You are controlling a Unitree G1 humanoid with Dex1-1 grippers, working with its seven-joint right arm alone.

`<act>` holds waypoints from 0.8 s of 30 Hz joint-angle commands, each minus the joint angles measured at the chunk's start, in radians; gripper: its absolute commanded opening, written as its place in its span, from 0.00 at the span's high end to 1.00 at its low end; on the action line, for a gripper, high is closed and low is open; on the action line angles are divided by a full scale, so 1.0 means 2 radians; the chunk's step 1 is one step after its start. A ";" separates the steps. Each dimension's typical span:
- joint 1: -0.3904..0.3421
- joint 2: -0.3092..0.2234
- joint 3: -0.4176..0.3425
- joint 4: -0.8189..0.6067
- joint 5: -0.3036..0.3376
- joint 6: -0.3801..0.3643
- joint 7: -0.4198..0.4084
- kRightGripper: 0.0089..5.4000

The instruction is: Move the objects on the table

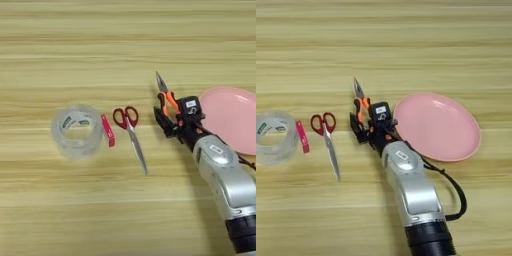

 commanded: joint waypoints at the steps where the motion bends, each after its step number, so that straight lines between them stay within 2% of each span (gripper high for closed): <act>1: -0.020 0.003 -0.003 -0.004 -0.001 -0.015 -0.001 0.37; 16: -0.015 0.013 -0.002 0.051 -0.009 -0.036 -0.003 0.37; 20: -0.012 0.013 -0.001 0.049 -0.012 -0.041 -0.003 0.20; 24: -0.006 0.012 -0.001 0.034 -0.016 -0.051 -0.005 0.11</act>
